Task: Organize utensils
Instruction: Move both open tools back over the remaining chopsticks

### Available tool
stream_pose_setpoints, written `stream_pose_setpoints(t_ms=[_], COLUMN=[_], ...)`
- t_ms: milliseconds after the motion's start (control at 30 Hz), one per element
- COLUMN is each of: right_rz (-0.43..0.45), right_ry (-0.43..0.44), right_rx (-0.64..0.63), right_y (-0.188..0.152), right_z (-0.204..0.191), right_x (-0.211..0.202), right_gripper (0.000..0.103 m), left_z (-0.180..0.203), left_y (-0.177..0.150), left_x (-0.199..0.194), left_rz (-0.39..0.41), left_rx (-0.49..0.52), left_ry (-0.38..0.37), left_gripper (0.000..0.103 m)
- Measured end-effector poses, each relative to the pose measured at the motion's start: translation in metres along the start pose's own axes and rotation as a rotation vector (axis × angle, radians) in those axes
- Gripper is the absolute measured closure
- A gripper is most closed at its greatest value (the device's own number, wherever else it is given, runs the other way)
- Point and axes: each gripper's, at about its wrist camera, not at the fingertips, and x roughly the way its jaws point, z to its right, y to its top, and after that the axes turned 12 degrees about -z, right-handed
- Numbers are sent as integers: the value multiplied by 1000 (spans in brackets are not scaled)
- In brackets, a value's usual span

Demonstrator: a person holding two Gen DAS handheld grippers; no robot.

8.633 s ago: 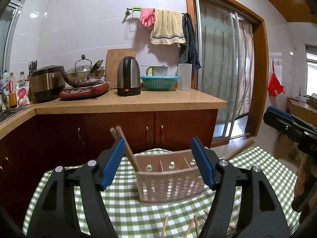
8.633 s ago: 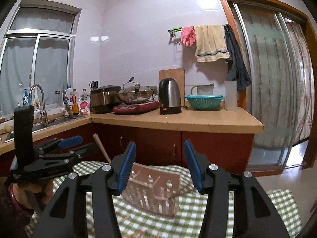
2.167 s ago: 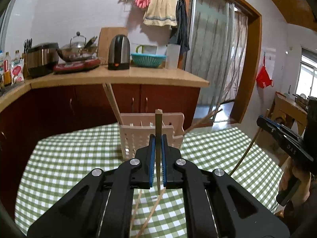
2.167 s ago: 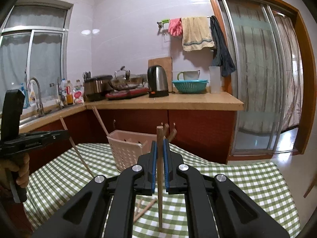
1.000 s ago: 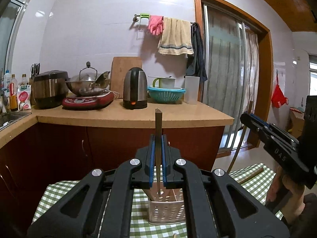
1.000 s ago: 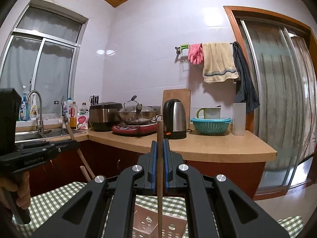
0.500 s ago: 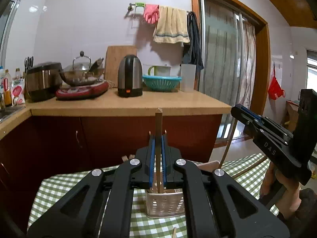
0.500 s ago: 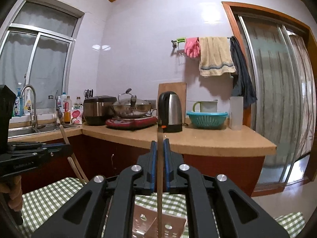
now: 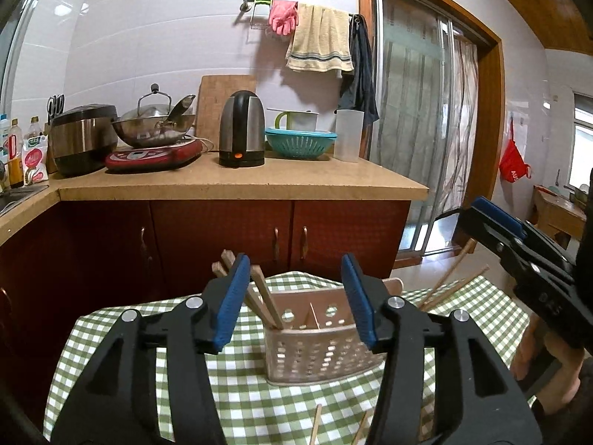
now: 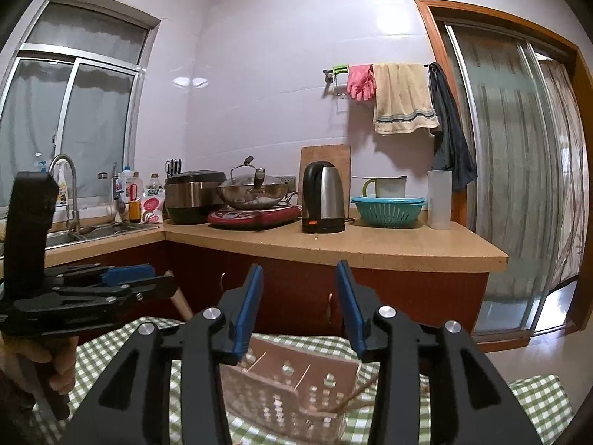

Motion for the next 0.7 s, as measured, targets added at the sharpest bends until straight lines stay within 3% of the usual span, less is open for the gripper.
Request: stream_pose_setpoints(t_ms=[300, 700], right_rz=[-119, -340], right_ry=[-11, 9], right_rx=[59, 114], right_y=[-55, -152], right_z=[-2, -24], right_x=[-23, -35], right_gripper=[61, 62], left_z=[11, 8], left_y=[-45, -126], left_x=[-29, -52], left_rz=[-17, -126], left_rx=[26, 6], left_ry=[38, 112], left_gripper=[47, 48])
